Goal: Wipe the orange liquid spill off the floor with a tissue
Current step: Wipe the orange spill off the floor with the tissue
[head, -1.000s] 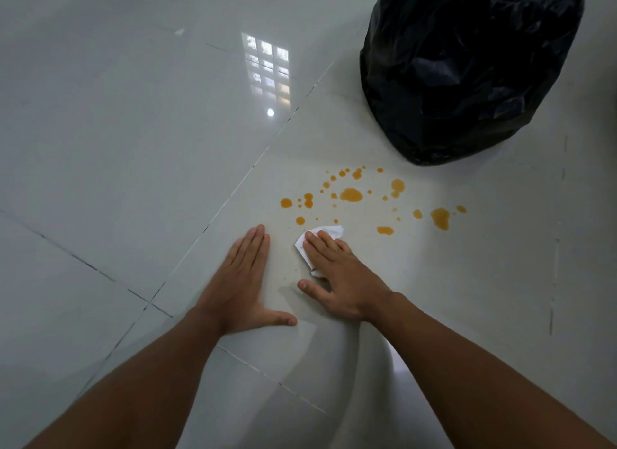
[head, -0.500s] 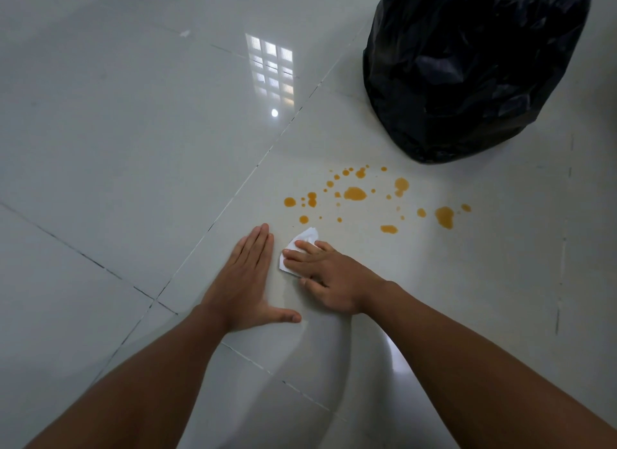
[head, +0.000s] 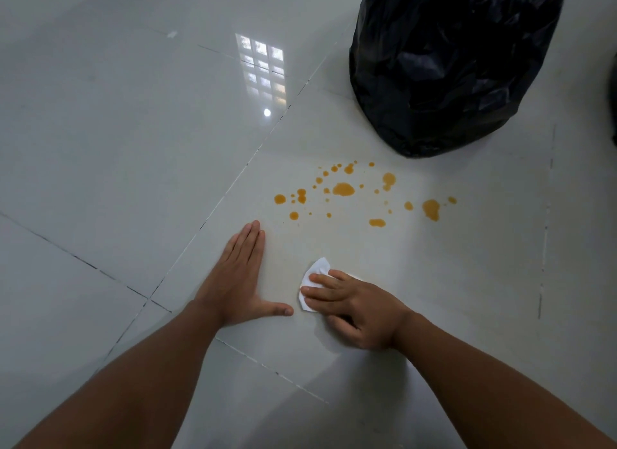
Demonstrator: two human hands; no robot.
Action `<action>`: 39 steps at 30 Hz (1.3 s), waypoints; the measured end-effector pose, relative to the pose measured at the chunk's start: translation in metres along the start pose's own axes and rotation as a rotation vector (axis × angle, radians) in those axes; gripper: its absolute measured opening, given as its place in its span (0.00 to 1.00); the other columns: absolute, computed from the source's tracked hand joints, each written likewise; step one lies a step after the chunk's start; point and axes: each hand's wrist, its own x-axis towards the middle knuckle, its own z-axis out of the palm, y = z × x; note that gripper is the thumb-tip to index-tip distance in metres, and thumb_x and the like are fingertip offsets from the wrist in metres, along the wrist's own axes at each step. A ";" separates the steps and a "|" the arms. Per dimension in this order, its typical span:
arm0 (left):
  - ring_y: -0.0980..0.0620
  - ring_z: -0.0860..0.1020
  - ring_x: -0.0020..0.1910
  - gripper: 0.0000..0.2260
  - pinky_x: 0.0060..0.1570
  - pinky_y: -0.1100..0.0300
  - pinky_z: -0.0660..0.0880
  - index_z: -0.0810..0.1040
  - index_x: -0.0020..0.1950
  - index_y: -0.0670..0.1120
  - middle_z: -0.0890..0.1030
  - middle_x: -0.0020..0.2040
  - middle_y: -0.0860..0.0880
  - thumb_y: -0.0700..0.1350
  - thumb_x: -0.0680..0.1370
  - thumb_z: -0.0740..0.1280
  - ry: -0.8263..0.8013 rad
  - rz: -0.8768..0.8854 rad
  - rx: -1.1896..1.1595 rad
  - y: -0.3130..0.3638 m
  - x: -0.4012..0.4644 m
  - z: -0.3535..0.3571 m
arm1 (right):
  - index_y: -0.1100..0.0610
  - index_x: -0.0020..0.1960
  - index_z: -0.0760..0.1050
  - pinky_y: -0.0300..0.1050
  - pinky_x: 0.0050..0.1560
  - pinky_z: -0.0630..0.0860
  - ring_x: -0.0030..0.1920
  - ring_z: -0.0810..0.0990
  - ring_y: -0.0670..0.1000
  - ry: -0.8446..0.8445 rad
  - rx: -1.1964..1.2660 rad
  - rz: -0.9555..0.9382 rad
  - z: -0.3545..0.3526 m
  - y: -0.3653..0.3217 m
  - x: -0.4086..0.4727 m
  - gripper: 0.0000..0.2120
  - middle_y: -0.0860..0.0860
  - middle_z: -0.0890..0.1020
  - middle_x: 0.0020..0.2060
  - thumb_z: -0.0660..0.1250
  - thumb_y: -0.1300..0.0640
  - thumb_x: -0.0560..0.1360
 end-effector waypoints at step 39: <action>0.48 0.47 0.81 0.57 0.77 0.51 0.46 0.52 0.80 0.38 0.51 0.82 0.42 0.80 0.68 0.56 0.084 -0.008 -0.009 -0.003 0.007 0.007 | 0.59 0.80 0.44 0.52 0.77 0.43 0.79 0.43 0.54 0.363 -0.139 1.056 -0.029 0.068 -0.072 0.37 0.54 0.47 0.80 0.48 0.38 0.80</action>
